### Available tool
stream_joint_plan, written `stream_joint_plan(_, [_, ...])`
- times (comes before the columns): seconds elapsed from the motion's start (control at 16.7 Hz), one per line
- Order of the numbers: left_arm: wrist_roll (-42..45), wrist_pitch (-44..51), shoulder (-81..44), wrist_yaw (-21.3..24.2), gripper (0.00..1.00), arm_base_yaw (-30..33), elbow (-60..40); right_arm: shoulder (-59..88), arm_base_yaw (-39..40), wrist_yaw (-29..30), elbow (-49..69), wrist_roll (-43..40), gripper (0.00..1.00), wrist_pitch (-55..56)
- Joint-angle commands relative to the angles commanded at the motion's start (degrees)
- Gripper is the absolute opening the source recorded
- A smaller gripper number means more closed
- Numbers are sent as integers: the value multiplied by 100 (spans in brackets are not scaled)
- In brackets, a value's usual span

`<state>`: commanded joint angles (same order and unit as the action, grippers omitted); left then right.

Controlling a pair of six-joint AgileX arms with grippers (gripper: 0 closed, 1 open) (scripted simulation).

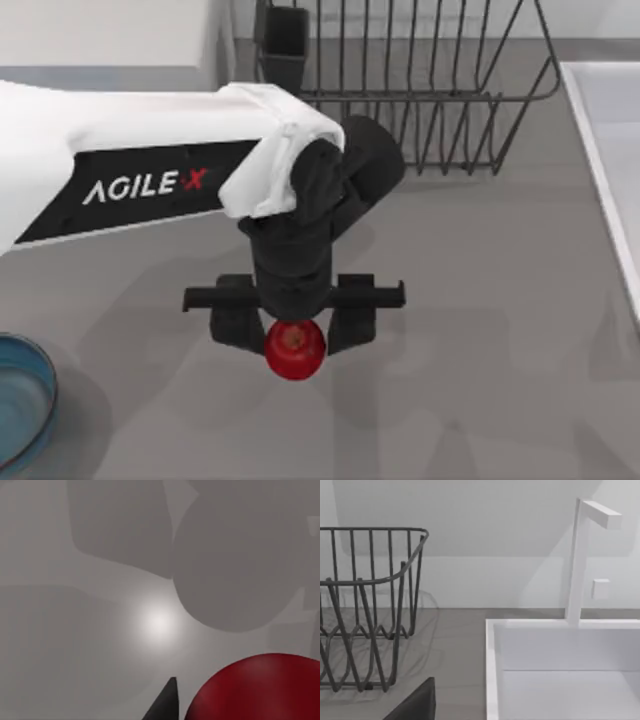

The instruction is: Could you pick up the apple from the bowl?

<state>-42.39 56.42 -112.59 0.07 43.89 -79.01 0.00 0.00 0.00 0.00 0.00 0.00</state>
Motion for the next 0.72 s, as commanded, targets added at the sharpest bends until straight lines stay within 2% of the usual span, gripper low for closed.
stream_joint_plan(0.36, [0, 0, 0, 0, 98, 0, 0, 0, 0, 0, 0, 0, 100, 0])
stream_joint_plan(0.72, [0, 0, 0, 0, 100, 0, 0, 0, 0, 0, 0, 0, 100, 0])
